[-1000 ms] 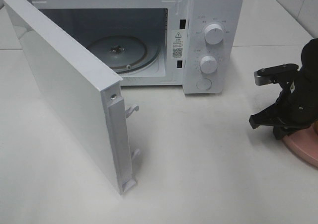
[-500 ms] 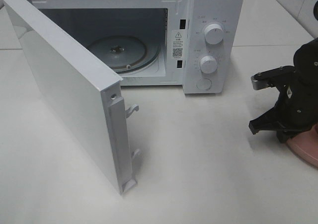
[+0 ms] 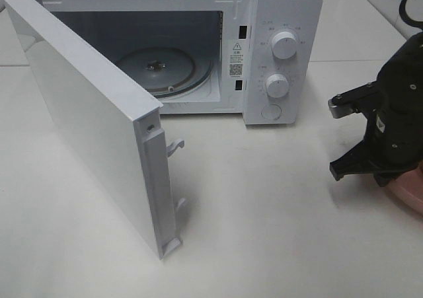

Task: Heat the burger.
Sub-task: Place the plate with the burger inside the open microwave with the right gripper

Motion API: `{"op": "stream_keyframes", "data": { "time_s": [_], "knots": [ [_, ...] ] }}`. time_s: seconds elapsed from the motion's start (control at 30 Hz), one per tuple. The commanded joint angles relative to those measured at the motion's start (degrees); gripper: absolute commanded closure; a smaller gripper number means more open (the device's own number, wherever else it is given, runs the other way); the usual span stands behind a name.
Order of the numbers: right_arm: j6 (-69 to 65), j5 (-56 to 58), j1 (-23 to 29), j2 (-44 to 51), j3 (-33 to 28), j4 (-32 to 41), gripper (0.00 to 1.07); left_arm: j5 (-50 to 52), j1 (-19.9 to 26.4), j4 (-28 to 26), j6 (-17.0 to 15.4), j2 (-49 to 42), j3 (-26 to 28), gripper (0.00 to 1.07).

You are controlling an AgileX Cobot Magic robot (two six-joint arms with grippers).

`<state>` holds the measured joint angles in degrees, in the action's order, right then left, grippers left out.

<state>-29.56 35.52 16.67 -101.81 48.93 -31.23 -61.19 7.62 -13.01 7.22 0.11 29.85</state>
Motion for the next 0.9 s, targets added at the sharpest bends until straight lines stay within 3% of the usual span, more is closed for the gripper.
{"op": "stream_keyframes", "data": {
  "time_s": [0.03,0.6,0.9],
  "knots": [
    [-2.98,3.55,2.01,1.6,-0.74,-5.21,1.07,-0.23,-0.34,-0.23,-0.11,0.0,-0.06,0.07],
    [-6.59,8.71,9.68,13.01,-8.82,-9.74,1.07,-0.23,-0.34,-0.23,-0.11,0.0,-0.06,0.07],
    [-6.65,13.87,17.53,19.77,-12.83,-10.14,1.07,-0.23,-0.34,-0.23,-0.11,0.0,-0.06,0.07]
  ]
}}
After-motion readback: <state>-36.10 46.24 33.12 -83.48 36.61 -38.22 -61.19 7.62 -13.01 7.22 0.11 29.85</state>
